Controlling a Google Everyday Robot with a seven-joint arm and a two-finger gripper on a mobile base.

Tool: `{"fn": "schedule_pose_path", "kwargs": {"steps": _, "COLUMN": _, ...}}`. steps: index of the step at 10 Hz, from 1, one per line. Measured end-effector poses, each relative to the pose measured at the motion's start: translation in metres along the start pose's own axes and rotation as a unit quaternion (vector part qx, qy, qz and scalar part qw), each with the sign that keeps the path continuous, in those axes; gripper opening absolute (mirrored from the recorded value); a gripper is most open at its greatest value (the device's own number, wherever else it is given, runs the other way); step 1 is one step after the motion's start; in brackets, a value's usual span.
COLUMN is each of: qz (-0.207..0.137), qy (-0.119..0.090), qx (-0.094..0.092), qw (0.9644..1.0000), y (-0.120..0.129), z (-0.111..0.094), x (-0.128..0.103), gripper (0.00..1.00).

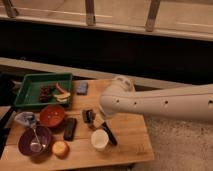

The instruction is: Place apple in red bowl

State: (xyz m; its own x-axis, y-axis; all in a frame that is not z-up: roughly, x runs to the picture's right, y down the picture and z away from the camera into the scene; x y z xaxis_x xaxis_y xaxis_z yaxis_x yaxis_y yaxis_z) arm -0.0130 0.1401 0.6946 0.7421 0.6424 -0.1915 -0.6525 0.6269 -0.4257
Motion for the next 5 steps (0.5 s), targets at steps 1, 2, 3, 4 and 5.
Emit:
{"fn": "schedule_pose_path", "kwargs": {"steps": 1, "qz": -0.035, "qy": 0.002, "qx": -0.012, "qw": 0.9993, "y": 0.026, "z": 0.000, "x": -0.007, "gripper": 0.80}}
{"fn": "schedule_pose_path", "kwargs": {"steps": 2, "qz": -0.066, "qy": 0.005, "qx": -0.026, "qw": 0.9975, "y": 0.049, "z": 0.000, "x": -0.012, "gripper": 0.80}}
{"fn": "schedule_pose_path", "kwargs": {"steps": 3, "qz": -0.081, "qy": 0.005, "qx": -0.032, "qw": 0.9962, "y": 0.060, "z": -0.001, "x": -0.014, "gripper": 0.80}}
{"fn": "schedule_pose_path", "kwargs": {"steps": 4, "qz": -0.081, "qy": 0.007, "qx": -0.032, "qw": 0.9962, "y": 0.060, "z": -0.001, "x": -0.013, "gripper": 0.80}}
{"fn": "schedule_pose_path", "kwargs": {"steps": 5, "qz": -0.080, "qy": 0.007, "qx": -0.032, "qw": 0.9963, "y": 0.060, "z": -0.001, "x": -0.013, "gripper": 0.80}}
